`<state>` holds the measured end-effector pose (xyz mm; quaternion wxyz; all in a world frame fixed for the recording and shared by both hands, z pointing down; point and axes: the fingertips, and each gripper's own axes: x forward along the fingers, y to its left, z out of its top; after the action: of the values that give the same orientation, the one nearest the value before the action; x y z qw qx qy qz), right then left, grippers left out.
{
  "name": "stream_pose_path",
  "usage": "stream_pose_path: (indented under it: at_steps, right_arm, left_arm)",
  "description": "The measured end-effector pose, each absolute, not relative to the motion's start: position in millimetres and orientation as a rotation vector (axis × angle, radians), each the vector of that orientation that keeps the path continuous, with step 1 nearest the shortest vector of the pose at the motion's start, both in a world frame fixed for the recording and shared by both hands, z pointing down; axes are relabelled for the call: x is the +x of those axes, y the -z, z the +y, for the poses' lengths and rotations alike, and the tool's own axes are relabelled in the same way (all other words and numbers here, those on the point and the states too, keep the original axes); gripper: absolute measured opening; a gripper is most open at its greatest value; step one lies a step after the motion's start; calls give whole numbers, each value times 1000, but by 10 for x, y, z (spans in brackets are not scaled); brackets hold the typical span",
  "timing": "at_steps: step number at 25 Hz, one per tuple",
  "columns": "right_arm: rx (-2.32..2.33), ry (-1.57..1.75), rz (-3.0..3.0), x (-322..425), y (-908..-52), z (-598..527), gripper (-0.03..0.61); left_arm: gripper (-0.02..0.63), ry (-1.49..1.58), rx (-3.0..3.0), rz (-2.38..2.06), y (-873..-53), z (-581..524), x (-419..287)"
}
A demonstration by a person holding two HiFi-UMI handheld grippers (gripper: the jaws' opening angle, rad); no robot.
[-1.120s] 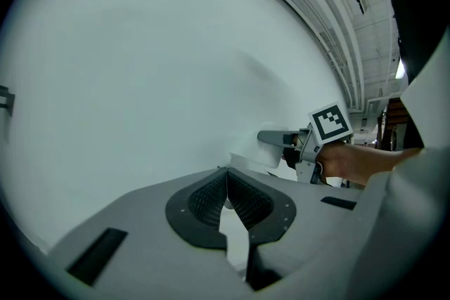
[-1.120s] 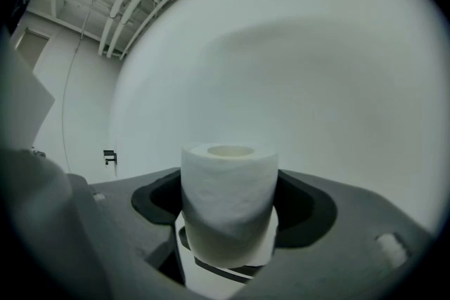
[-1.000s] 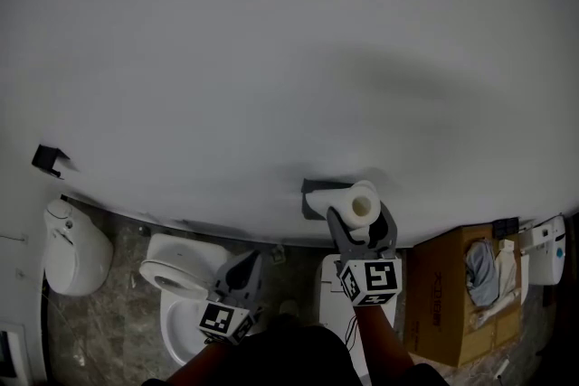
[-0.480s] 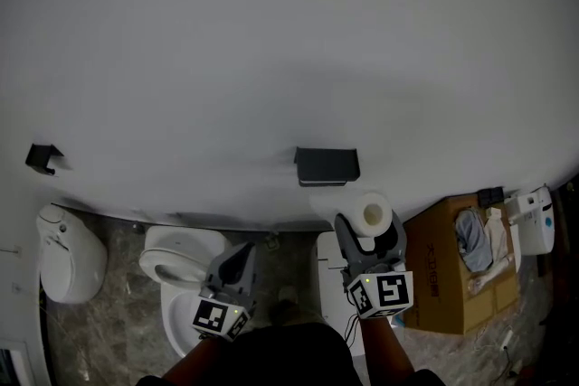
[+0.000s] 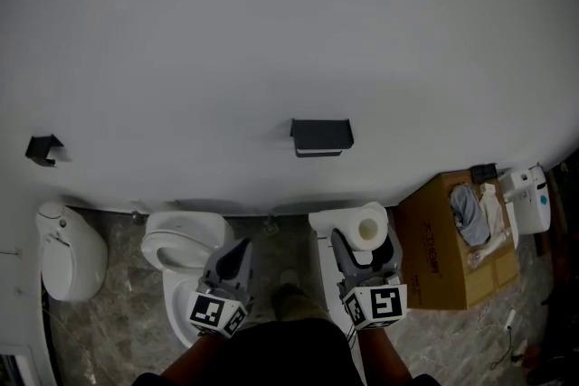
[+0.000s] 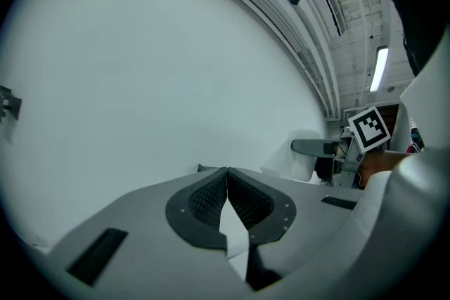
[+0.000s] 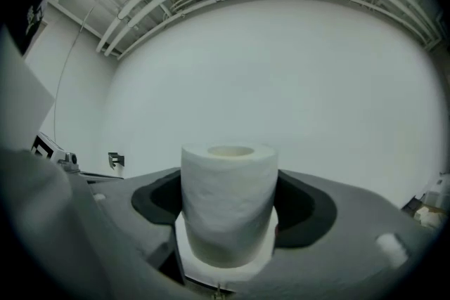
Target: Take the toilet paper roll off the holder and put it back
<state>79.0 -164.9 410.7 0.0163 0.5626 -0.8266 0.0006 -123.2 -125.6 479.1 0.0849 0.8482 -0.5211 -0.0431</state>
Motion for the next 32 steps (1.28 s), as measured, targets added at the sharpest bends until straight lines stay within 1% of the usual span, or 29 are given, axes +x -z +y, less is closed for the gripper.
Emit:
stream_pose_path:
  at_steps: [5, 12, 19, 32]
  right_arm:
    - [1745, -26, -2571, 772, -4184, -1499, 364]
    - [1718, -33, -2586, 735, -4185, -1678, 364]
    - [1718, 39, -2596, 772, -4032, -2107, 364]
    - [1608, 71, -2669, 536, -3945, -3294, 364]
  left_arm:
    - [17, 136, 2537, -1574, -4761, -1141, -1230]
    - [17, 117, 2519, -1582, -4784, -1231, -1211]
    - [17, 99, 2525, -1579, -4849, -1527, -1133]
    - [17, 133, 2443, -1699, -4857, -2166, -1296]
